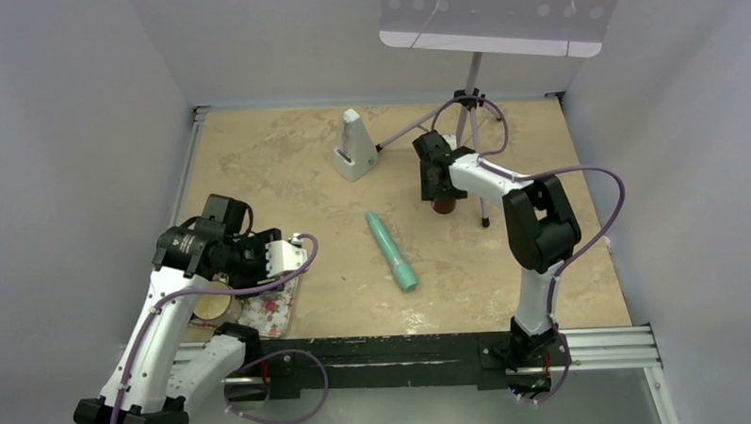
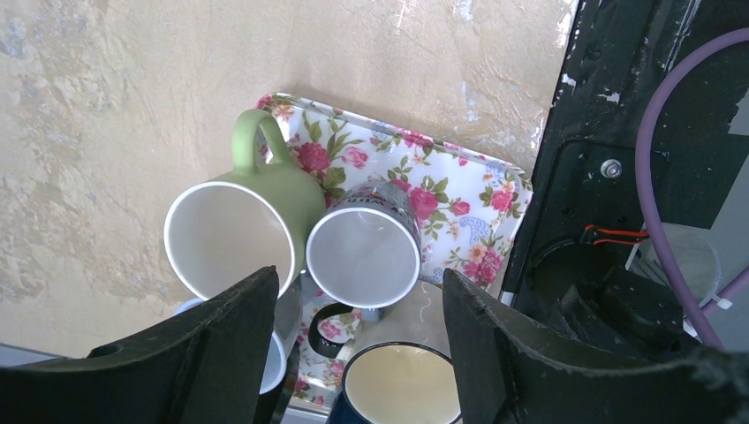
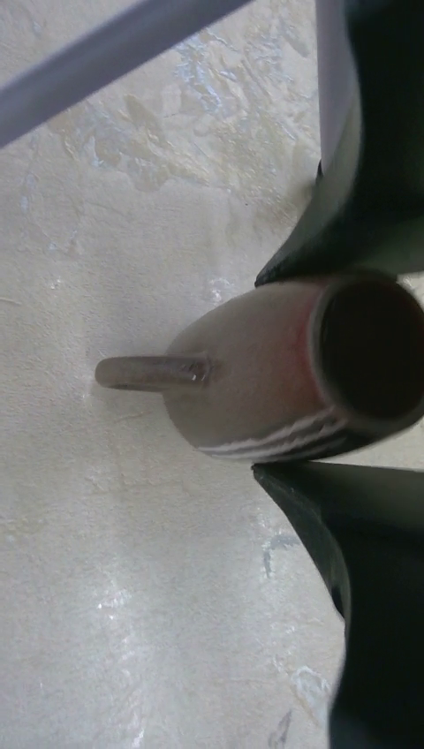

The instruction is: Turn the mug right side up

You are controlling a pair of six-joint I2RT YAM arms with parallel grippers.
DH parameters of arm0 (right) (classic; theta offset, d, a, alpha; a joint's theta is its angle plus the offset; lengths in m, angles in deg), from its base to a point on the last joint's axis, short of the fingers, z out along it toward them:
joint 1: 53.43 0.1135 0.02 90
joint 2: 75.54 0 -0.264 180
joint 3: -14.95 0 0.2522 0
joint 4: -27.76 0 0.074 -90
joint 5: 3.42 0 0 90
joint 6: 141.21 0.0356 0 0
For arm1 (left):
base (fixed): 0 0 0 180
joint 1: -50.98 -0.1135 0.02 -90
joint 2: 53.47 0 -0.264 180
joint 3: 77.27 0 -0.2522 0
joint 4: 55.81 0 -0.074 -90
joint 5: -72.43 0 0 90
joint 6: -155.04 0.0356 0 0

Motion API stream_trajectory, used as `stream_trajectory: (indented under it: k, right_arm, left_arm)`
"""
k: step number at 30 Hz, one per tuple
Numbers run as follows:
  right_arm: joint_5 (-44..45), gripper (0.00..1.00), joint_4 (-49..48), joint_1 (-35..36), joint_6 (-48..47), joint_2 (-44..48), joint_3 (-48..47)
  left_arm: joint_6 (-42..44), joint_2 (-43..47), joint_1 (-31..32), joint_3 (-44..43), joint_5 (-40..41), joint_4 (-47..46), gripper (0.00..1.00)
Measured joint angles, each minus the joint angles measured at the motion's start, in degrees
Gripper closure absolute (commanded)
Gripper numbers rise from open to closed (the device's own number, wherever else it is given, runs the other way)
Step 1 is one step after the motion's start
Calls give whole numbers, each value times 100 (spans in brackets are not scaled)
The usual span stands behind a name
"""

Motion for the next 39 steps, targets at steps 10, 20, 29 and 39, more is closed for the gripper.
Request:
stream_trajectory:
  k: [10, 20, 29, 39]
  right_arm:
    - [-348, 100, -184, -44, -76, 269, 186]
    - [-1635, 100, -164, 31, -286, 2129, 149]
    - [-4474, 100, -1711, 133, 424, 3366, 308]
    - [-6140, 100, -4540, 627, 2223, 3748, 579]
  left_arm:
    - [-1196, 2, 0, -352, -605, -234, 27]
    - [-5302, 494, -4, -442, -2326, -2802, 22]
    - [-8015, 514, -4, 37, -3200, -6194, 19]
    - [-9416, -146, 186, -44, -3534, -8078, 22]
